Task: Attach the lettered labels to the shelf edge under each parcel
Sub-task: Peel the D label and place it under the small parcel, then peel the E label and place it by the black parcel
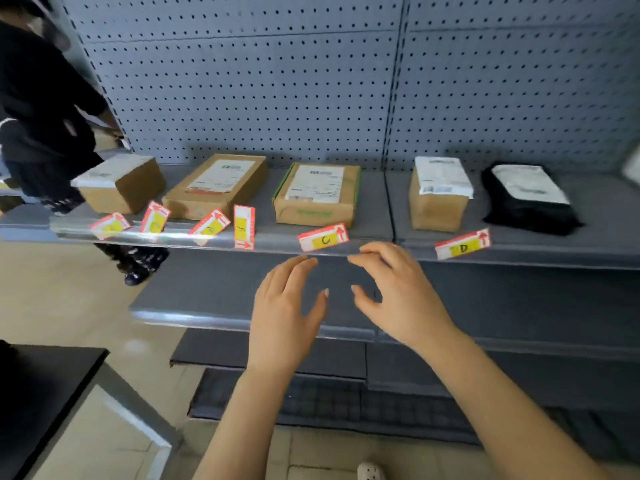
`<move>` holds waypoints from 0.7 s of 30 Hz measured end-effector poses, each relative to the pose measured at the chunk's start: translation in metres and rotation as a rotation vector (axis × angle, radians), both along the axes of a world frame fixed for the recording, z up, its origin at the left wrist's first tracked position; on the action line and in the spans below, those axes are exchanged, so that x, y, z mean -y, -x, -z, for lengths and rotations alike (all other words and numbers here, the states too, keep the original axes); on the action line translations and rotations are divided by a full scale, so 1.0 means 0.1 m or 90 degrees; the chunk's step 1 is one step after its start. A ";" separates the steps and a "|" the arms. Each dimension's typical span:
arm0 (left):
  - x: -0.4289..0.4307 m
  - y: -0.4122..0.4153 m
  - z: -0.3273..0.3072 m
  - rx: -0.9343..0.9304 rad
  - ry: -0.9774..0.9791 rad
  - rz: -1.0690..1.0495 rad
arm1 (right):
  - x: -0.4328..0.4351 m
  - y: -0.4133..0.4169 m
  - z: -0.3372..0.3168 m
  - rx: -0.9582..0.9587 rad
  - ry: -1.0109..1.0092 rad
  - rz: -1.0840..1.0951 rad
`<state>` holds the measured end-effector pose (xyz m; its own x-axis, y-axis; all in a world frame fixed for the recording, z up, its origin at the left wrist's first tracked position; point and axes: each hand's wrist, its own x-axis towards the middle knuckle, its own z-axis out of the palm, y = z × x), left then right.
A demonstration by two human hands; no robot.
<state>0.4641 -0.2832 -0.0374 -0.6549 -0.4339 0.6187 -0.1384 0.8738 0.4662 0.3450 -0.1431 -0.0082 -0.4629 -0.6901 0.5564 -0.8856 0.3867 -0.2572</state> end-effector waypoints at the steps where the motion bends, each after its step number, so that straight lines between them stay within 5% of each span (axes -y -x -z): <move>1: -0.14 0.11 -0.02 0.004 0.007 0.031 | -0.17 0.04 -0.01 0.006 0.000 0.027; 10: -1.71 1.13 -0.19 -0.012 0.051 0.309 | -2.10 0.33 -0.04 -0.008 0.020 0.293; 21: -4.61 1.82 -0.07 -0.019 0.032 0.531 | -5.05 0.42 -0.06 -0.027 -0.044 0.537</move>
